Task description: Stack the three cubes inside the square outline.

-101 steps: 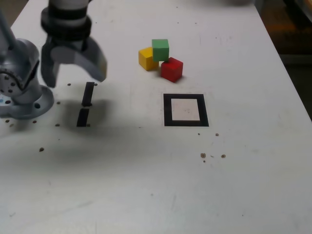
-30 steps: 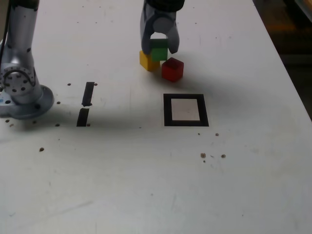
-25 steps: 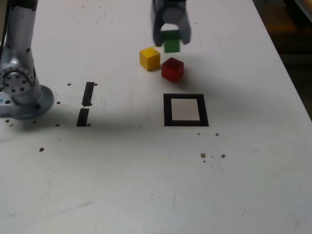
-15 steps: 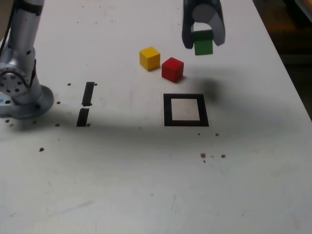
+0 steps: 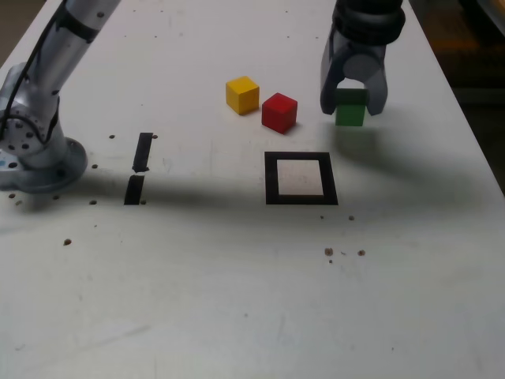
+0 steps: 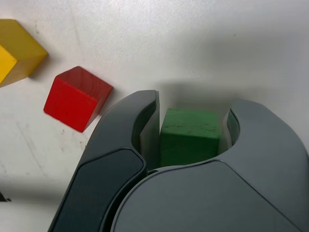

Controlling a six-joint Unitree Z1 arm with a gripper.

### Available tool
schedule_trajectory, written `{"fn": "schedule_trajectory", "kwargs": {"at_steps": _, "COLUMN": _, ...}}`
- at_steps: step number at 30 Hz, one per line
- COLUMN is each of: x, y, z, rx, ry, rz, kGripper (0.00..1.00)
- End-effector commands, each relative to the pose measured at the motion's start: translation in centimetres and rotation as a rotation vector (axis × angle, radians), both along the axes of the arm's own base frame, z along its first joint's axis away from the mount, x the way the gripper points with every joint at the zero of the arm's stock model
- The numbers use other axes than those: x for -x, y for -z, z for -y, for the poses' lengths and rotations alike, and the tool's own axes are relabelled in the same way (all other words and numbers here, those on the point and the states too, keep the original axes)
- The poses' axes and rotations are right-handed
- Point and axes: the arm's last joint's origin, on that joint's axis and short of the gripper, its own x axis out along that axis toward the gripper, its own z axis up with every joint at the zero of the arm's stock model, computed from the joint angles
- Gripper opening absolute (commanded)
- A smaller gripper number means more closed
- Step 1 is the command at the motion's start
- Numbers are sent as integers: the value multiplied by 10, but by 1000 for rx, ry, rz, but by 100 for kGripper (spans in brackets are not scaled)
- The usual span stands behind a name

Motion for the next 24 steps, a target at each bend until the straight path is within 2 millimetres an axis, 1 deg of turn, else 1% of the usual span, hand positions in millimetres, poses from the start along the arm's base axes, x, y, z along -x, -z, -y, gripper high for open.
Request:
{"fn": "schedule_trajectory", "kwargs": {"at_steps": 1, "x": -3, "y": 5, "z": -1, "rx": -4, "ry": 2, "rz": -8, "kGripper": 22}}
{"fn": "schedule_trajectory", "kwargs": {"at_steps": 6, "x": -5, "y": 12, "z": -3, "rx": -14, "ry": 2, "rz": -28, "kGripper": 22}}
{"fn": "schedule_trajectory", "kwargs": {"at_steps": 15, "x": -6, "y": 20, "z": -4, "rx": 0, "ry": 1, "rz": -50, "kGripper": 26}}
{"fn": "schedule_trajectory", "kwargs": {"at_steps": 18, "x": -7, "y": 21, "z": -5, "rx": -1, "ry": 1, "rz": -50, "kGripper": 30}}
{"fn": "schedule_trajectory", "kwargs": {"at_steps": 20, "x": -7, "y": 21, "z": -5, "rx": -2, "ry": 2, "rz": -51, "kGripper": 35}}
{"fn": "schedule_trajectory", "kwargs": {"at_steps": 21, "x": -7, "y": 22, "z": -5, "rx": -3, "ry": 2, "rz": -53, "kGripper": 40}}
{"fn": "schedule_trajectory", "kwargs": {"at_steps": 24, "x": -7, "y": 23, "z": -5, "rx": -3, "ry": 5, "rz": -55, "kGripper": 60}}
